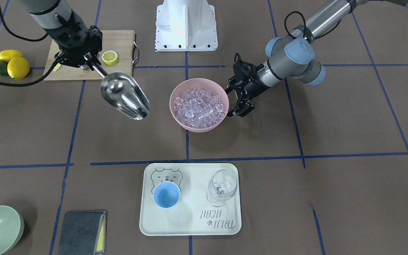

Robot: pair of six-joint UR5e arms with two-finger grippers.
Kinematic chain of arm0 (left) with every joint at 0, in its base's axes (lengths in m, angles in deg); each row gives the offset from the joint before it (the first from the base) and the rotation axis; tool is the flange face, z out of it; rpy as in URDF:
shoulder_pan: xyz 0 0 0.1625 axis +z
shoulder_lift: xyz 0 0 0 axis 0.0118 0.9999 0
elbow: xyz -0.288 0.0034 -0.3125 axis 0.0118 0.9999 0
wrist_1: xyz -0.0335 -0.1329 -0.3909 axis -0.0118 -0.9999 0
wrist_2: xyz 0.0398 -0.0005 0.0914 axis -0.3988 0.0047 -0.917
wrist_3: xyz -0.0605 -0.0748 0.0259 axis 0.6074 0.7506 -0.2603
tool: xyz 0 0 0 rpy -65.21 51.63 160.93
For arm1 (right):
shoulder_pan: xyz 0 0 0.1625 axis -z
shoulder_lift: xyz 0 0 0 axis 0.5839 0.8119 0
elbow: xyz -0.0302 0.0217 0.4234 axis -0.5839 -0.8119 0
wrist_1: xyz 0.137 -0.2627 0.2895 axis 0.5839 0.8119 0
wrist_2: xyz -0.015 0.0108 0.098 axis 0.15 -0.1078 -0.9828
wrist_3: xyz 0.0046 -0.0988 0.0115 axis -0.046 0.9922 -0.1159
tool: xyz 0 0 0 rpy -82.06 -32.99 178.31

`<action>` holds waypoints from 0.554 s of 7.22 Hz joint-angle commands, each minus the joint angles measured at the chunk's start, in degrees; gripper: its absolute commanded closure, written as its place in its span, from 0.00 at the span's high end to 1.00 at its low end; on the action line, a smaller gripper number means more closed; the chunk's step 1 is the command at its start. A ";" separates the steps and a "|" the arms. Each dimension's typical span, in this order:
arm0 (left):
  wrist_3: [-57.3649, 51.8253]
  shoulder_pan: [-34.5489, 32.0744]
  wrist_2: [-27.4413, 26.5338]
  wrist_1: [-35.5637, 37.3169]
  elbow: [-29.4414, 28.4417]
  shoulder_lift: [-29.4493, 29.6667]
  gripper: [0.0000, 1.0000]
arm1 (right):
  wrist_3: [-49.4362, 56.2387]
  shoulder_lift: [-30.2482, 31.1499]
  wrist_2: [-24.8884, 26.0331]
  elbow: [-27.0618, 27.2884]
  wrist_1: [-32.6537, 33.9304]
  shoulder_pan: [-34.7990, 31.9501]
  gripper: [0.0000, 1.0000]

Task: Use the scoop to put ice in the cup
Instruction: 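Lift the scoop with the right gripper and carry it toward the pink bowl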

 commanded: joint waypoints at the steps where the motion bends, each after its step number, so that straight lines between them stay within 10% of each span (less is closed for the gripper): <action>1: 0.15 0.09 0.00 -0.12 -0.01 0.21 1.00 | 0.11 -9.77 4.69 -0.10 12.76 5.44 0.00; 4: 1.03 0.18 0.00 -0.82 -0.01 0.39 1.00 | 7.93 -17.43 9.68 -1.59 28.50 8.16 0.00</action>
